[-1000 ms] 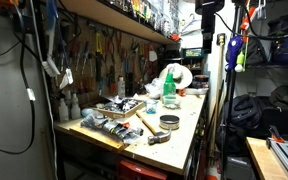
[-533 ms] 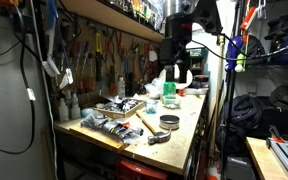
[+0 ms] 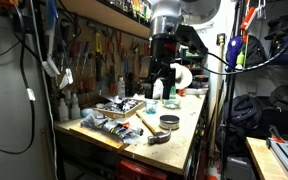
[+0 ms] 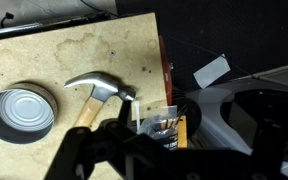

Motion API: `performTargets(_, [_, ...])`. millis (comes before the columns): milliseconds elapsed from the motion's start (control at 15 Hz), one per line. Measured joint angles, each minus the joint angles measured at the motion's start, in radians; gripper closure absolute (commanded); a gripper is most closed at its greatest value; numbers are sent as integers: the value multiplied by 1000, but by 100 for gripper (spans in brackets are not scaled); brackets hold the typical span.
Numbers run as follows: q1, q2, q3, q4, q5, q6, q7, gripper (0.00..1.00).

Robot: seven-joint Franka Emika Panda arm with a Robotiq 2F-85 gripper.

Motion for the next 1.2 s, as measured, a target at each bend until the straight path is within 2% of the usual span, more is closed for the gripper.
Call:
performTargets(267, [1,-5,-2,2,7,0,-6,0])
performTargets(467, [2,24,-16,20,55,19,-43,0])
performTargets(733, [22,129,-15,57,153,119,-122,0])
performTargets(1200, [39,314,-4,143,271,145,-153,0])
